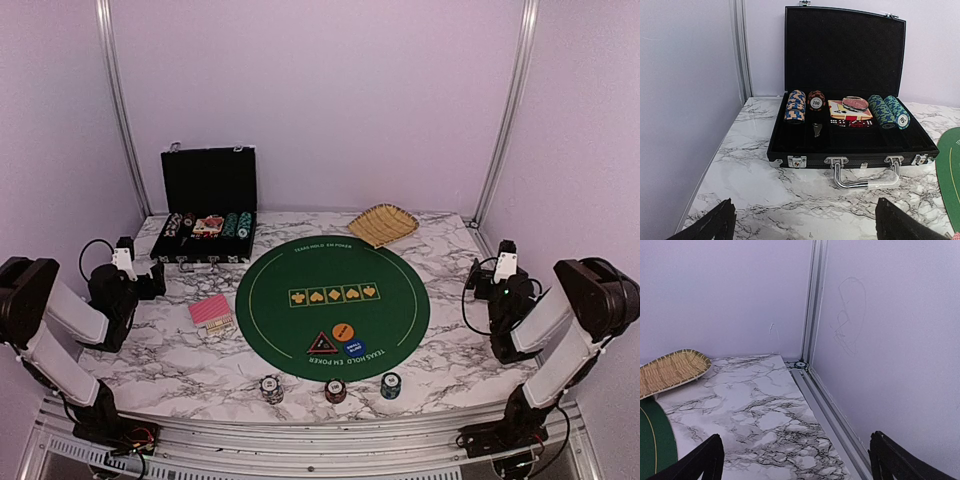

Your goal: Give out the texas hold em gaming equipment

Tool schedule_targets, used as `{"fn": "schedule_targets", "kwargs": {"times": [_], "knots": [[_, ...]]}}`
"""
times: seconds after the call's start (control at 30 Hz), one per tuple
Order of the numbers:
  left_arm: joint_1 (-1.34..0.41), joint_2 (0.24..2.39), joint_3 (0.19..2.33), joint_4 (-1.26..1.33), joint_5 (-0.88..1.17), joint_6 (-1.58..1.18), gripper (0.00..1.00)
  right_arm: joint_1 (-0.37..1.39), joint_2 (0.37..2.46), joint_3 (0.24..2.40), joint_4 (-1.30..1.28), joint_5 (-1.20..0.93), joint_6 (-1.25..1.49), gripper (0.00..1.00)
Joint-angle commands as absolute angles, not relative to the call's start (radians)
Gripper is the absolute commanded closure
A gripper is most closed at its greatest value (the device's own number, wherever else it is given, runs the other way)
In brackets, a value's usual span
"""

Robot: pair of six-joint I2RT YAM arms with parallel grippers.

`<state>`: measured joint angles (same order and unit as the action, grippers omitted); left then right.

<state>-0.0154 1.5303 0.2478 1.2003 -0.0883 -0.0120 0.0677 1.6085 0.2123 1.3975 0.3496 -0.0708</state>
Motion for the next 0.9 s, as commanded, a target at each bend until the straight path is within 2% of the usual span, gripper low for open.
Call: {"fn": "schedule_targets", "kwargs": {"times": [0.0,0.37,0.5,0.6,0.73,0.87], "knots": [[-0.017,1.529,0.261,1.229,-0.098,-0.012,0.01,0.069,1.607,0.224,1.408,0.356,-0.06,0.01],[-0.018,1.529,0.261,1.23,-0.097,-0.012,0.01,0.069,1.605,0.226,1.403,0.356,-0.056,0.01],[-0.018,1.534,0.265,1.229,-0.096,-0.011,0.01,0.064,1.579,0.216,1.381,0.431,-0.016,0.01],[-0.015,1.522,0.262,1.232,-0.08,-0.007,0.01,0.066,1.581,0.17,1.492,0.408,-0.038,0.01],[-0.008,1.436,0.33,1.054,-0.005,-0.005,0.01,0.079,1.534,0.142,1.516,0.399,-0.067,0.01],[0.028,1.377,0.427,0.839,0.038,0.011,0.01,0.102,1.321,0.316,1.048,0.5,-0.035,0.01]]}}
